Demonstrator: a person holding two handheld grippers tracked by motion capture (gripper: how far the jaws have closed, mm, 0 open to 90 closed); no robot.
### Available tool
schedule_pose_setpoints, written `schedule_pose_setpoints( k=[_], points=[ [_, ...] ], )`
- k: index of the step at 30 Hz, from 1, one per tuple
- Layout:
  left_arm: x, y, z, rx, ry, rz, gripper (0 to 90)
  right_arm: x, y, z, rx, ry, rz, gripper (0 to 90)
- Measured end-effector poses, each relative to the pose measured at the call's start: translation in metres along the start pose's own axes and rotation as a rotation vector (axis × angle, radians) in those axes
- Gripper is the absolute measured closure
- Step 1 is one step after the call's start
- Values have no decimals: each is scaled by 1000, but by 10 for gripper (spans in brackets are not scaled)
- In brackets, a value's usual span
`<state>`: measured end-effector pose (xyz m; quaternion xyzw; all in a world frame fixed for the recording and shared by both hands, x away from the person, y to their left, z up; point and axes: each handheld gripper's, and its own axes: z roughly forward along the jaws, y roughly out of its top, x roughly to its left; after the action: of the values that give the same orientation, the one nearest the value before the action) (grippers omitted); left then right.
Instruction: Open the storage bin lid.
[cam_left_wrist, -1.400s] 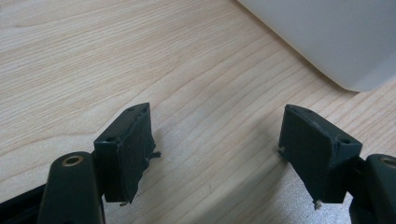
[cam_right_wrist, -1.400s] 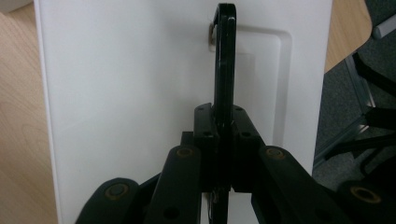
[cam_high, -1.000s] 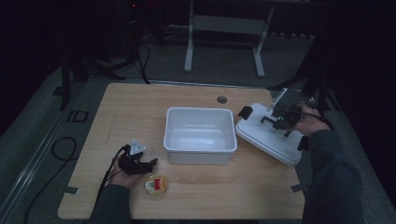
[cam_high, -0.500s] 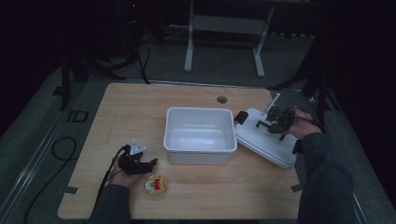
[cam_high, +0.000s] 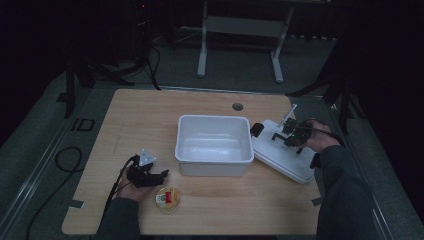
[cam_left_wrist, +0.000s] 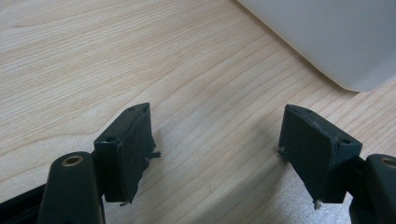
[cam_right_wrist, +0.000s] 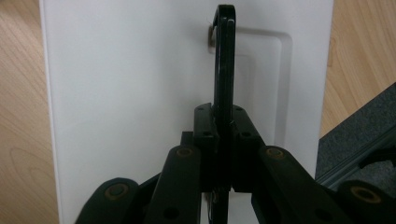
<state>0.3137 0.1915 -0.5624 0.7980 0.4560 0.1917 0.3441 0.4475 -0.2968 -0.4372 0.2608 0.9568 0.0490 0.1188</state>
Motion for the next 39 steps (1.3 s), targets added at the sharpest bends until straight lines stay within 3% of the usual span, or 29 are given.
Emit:
schedule_pose_setpoints(
  k=[36,39],
  points=[
    [0,0,0,0,0,1,261,10,-2,33,29,57,-5,839],
    [0,0,0,0,0,1,261,10,-4,32,12,67,0,779]
  ],
)
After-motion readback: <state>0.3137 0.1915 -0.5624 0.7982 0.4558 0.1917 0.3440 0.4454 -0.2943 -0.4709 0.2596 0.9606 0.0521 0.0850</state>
